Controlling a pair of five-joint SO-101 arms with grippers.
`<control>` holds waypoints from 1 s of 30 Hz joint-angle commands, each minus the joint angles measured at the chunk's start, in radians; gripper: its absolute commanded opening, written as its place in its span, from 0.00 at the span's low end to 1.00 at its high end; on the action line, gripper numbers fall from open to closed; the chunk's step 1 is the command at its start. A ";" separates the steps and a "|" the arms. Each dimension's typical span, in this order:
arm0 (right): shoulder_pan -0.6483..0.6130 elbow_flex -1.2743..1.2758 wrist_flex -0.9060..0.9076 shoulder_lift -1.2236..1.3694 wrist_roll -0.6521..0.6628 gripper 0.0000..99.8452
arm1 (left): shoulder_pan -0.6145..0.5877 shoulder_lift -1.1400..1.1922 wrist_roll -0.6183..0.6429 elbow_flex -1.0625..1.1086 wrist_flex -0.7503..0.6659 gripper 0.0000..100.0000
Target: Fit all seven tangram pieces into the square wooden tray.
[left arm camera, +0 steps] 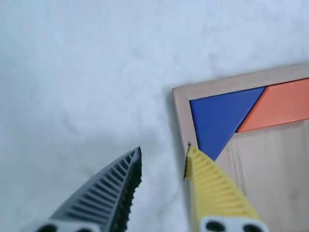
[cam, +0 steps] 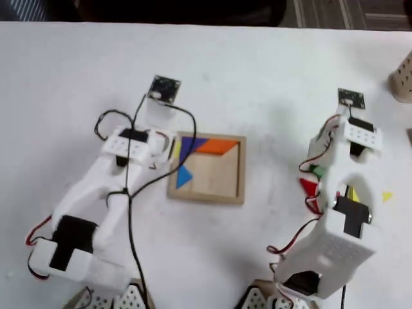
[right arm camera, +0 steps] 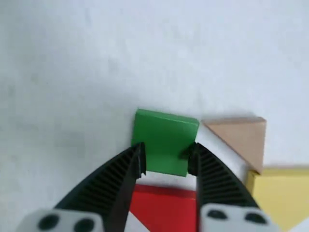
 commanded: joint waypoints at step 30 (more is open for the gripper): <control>-0.033 -0.163 0.087 0.116 -0.052 0.10 | -0.013 -0.005 0.008 -0.051 -0.015 0.18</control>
